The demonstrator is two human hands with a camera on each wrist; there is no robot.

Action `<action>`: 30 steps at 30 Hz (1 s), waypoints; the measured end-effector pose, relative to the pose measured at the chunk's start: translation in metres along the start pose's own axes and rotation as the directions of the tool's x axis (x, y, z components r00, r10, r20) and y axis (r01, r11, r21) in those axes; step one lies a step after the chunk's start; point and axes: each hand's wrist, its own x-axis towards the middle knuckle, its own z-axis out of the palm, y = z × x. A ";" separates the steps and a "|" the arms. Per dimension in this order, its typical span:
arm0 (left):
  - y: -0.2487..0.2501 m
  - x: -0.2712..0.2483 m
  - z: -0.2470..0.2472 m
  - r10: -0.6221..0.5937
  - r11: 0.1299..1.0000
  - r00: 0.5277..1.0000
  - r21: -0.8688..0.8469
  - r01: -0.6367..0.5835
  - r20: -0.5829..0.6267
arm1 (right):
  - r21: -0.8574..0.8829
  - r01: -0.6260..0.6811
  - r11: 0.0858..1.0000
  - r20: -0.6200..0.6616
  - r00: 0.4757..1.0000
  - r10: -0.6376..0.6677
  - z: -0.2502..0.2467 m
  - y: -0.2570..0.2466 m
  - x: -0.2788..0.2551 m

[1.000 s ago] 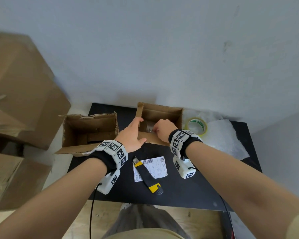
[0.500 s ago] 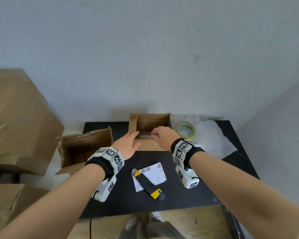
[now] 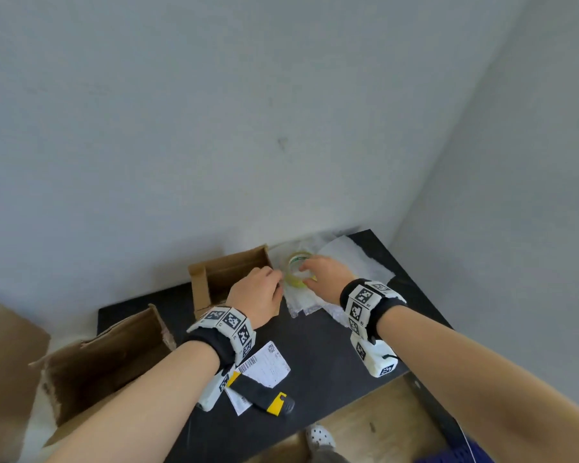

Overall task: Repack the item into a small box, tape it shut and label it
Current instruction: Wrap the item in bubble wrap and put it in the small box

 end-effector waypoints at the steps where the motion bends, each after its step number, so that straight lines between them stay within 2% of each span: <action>1: 0.008 0.006 0.005 0.025 1.000 0.999 0.009 -0.025 0.021 | -0.006 -0.028 1.000 0.006 1.000 0.028 -0.003 0.011 -0.003; 8: 0.055 0.056 0.049 0.049 0.999 0.988 0.004 -0.050 0.143 | -0.021 -0.139 0.990 0.053 0.989 0.140 -0.001 0.096 -0.005; 13: 0.075 0.088 0.088 -0.061 0.998 0.973 -0.003 0.063 0.224 | 0.010 -0.153 0.988 0.127 0.980 0.151 0.014 0.153 0.007; 20: 0.084 0.126 0.142 -0.163 0.981 0.920 -0.042 0.190 0.357 | 0.091 -0.095 0.991 0.211 0.975 0.075 0.047 0.213 0.035; 26: 0.081 0.141 0.165 -0.281 0.959 0.905 0.068 0.274 0.320 | 0.060 -0.067 0.996 0.201 0.978 0.054 0.072 0.232 0.057; 30: 0.079 0.140 0.179 -0.320 0.940 0.894 -0.010 0.340 0.315 | 0.035 -0.062 0.997 0.176 0.983 0.055 0.080 0.236 0.065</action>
